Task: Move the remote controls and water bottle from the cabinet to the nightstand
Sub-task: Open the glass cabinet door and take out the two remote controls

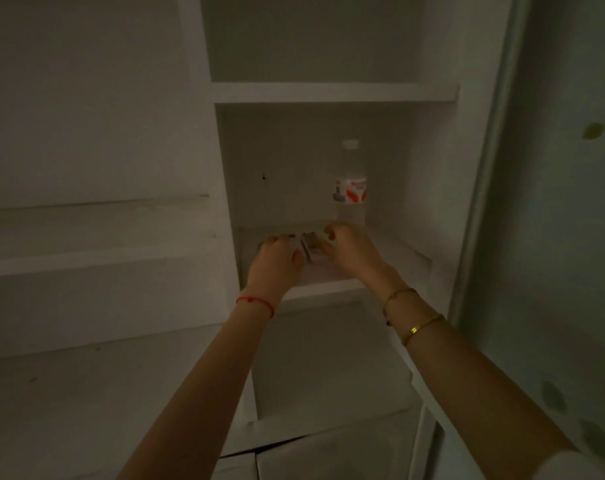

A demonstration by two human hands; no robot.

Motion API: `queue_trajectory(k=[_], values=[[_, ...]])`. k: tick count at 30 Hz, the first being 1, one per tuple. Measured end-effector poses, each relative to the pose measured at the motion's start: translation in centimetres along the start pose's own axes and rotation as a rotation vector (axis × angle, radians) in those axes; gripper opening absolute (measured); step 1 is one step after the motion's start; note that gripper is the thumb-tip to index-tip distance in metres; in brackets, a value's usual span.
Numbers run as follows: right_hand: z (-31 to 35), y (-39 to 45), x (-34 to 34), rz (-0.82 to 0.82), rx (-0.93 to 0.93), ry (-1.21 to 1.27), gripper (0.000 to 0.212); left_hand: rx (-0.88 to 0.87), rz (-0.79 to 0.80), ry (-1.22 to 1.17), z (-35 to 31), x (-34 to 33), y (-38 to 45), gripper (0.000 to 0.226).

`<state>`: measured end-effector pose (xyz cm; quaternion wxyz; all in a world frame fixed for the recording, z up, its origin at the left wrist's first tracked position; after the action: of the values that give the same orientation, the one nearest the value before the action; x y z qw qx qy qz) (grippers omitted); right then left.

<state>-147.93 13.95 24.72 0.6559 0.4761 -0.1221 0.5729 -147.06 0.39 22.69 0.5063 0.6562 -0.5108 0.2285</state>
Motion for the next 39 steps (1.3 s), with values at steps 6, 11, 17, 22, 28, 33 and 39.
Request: queue_trajectory(k=[6, 11, 17, 22, 28, 33, 39], values=[[-2.6, 3.7, -3.6, 0.06, -0.093, -0.124, 0.043, 0.121, 0.122, 0.195, 1.9, -3.5, 4.5, 0.047], [-3.2, 4.6, -4.6, 0.048, -0.12, -0.161, 0.041, 0.2, 0.163, 0.158, 3.1, -5.1, 6.2, 0.051], [-4.0, 4.4, -5.6, 0.121, -0.229, -0.058, 0.043, 0.24, 0.155, 0.042, 3.0, -4.9, 6.3, 0.043], [-4.5, 4.5, -5.6, 0.182, -0.305, 0.03, 0.047, 0.31, 0.164, -0.025, 2.8, -3.9, 5.6, 0.041], [-4.1, 4.2, -5.1, 0.208, -0.32, 0.147, 0.033, 0.348, 0.169, -0.226, 2.6, -3.7, 4.8, 0.028], [-5.0, 2.1, -4.5, 0.157, -0.458, 0.572, 0.024, 0.365, 0.116, -0.466, 3.2, -4.3, 3.6, 0.035], [-4.1, -2.2, -5.5, 0.167, -0.536, 1.026, 0.016, 0.428, 0.102, -0.716, 3.6, -4.0, -0.2, 0.034]])
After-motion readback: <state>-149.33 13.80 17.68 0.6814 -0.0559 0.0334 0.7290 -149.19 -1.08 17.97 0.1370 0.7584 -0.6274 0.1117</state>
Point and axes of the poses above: each hand's wrist, its own y-axis towards the middle knuckle, its own x-axis out of the back of the hand, z = x × y, the point moved 10 cm from there along y, towards the middle knuckle, and after that the axes turned 6 degrees about y, right-handed, at the moved point
